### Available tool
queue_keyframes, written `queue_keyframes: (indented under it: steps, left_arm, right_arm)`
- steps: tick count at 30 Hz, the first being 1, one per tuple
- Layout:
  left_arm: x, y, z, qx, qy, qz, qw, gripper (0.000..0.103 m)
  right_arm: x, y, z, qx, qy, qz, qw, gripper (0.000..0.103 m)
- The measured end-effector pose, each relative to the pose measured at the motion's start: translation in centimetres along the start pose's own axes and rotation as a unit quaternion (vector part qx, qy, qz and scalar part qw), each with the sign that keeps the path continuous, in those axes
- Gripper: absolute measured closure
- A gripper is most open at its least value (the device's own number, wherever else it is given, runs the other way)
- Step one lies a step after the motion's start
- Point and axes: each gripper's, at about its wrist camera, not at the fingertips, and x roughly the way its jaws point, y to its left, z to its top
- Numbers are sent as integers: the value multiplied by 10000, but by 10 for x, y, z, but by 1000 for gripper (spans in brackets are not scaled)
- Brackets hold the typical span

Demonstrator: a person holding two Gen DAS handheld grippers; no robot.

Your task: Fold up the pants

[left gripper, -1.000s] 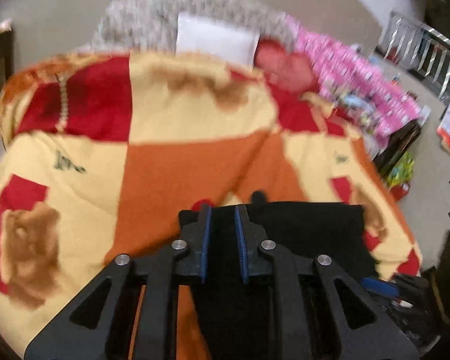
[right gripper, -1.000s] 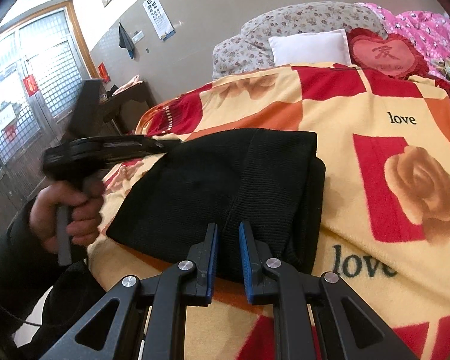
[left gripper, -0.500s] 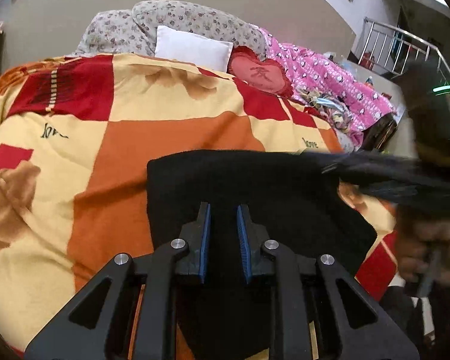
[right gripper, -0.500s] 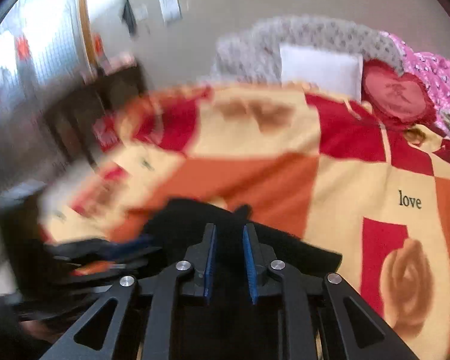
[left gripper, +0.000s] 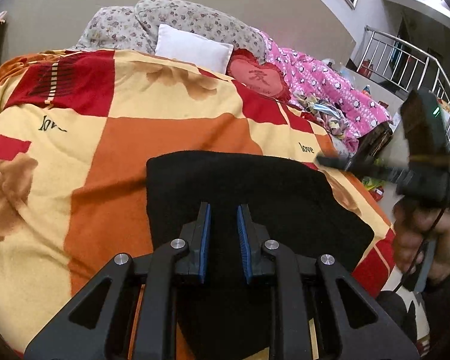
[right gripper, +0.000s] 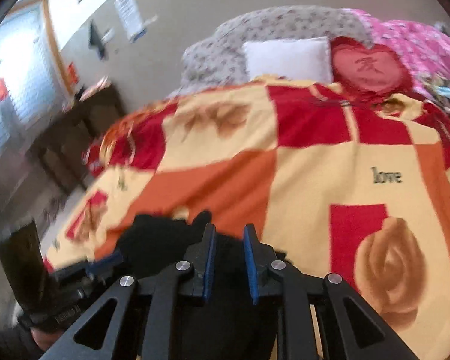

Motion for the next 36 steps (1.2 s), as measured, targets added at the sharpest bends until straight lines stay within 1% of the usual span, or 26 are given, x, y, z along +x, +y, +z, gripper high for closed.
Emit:
queue_keyframes:
  steps: [1, 2, 3, 5, 7, 9, 11, 13, 14, 15, 16, 18, 19, 20, 21, 22, 23, 25, 27, 28, 29, 31, 32, 33, 35, 36]
  left_arm:
    - [0, 0, 0, -3, 2, -15, 10000, 86]
    - [0, 0, 0, -2, -1, -25, 10000, 86]
    - [0, 0, 0, -9, -3, -38, 10000, 86]
    - [0, -1, 0, -3, -8, -34, 10000, 86]
    - [0, -1, 0, -13, -4, -37, 10000, 85]
    - [0, -1, 0, -25, -4, -43, 10000, 85]
    - [0, -1, 0, -12, -7, -28, 10000, 85]
    - [0, -1, 0, 4, -12, -7, 10000, 85]
    - [0, -2, 0, 11, -8, -23, 10000, 85]
    - [-1, -3, 0, 46, -3, -7, 10000, 84]
    - [-2, -4, 1, 73, 10, 8, 10000, 84]
    - [-10, -6, 3, 137, -14, 151, 9998, 83]
    - [-17, -5, 4, 89, -69, 131, 9999, 78]
    - [-24, -1, 5, -32, -164, 52, 9998, 59]
    - [-29, 3, 6, -152, -247, 10, 9996, 46]
    - [-33, 8, 6, -283, -337, 8, 9990, 31]
    - [-33, 16, 6, -448, -373, 35, 9983, 30]
    - [-21, 29, 7, -762, -95, -56, 9970, 30]
    - [-5, 38, 5, -1065, 287, -359, 9933, 30]
    - [4, 38, 4, -1149, 476, -541, 9908, 31]
    - [5, 34, 4, -1044, 432, -555, 9920, 30]
    - [10, 25, 5, -893, 514, -500, 9934, 30]
    - [9, 23, 5, -847, 496, -428, 9942, 37]
    - [7, 23, 5, -833, 460, -372, 9948, 47]
    - [1, 24, 9, -835, 406, -370, 9950, 56]
    - [-1, 23, 15, -798, 382, -391, 9953, 56]
  right_arm:
    - [11, 2, -4, -154, 236, -109, 9995, 86]
    - [27, 0, -12, -288, 601, -355, 9971, 86]
    - [29, -6, -19, -208, 403, -249, 9987, 86]
    - [25, -21, -20, 313, 309, 110, 9990, 86]
    - [14, -24, -19, 558, 265, 85, 9981, 86]
    - [-11, -14, -23, 381, 35, -80, 9992, 84]
    - [-33, 4, -38, 130, -139, -4, 9998, 84]
    - [-41, 20, -59, -98, -102, 21, 9999, 81]
    - [-34, 23, -74, -221, 94, -156, 9996, 79]
    - [-28, 21, -84, -247, 192, -242, 9992, 78]
    - [-30, 20, -88, -229, -50, -199, 9995, 78]
    - [-41, 9, -90, 119, -111, -97, 9998, 76]
    - [-46, 1, -89, 377, -214, -36, 9991, 75]
    - [-53, -10, -90, 679, -406, 94, 9968, 73]
    - [-57, -18, -91, 855, -525, 175, 9948, 67]
    - [-56, -25, -92, 1024, -568, 252, 9928, 64]
    - [-52, -32, -92, 1181, -514, 322, 9911, 64]
    - [-37, -45, -94, 1567, -317, 610, 9852, 64]
    - [-23, -56, -95, 1951, -187, 964, 9759, 63]
    - [-19, -61, -95, 2128, -187, 1150, 9701, 60]
    - [-14, -66, -97, 2281, -143, 1326, 9645, 62]
    - [-11, -66, -96, 2247, -160, 1396, 9643, 61]
    - [-10, -64, -95, 2180, -137, 1380, 9661, 61]
    - [-10, -62, -94, 2093, -123, 1379, 9680, 63]
    - [-12, -60, -93, 1973, -211, 1431, 9696, 70]
    - [-14, -60, -90, 1914, -269, 1467, 9701, 72]
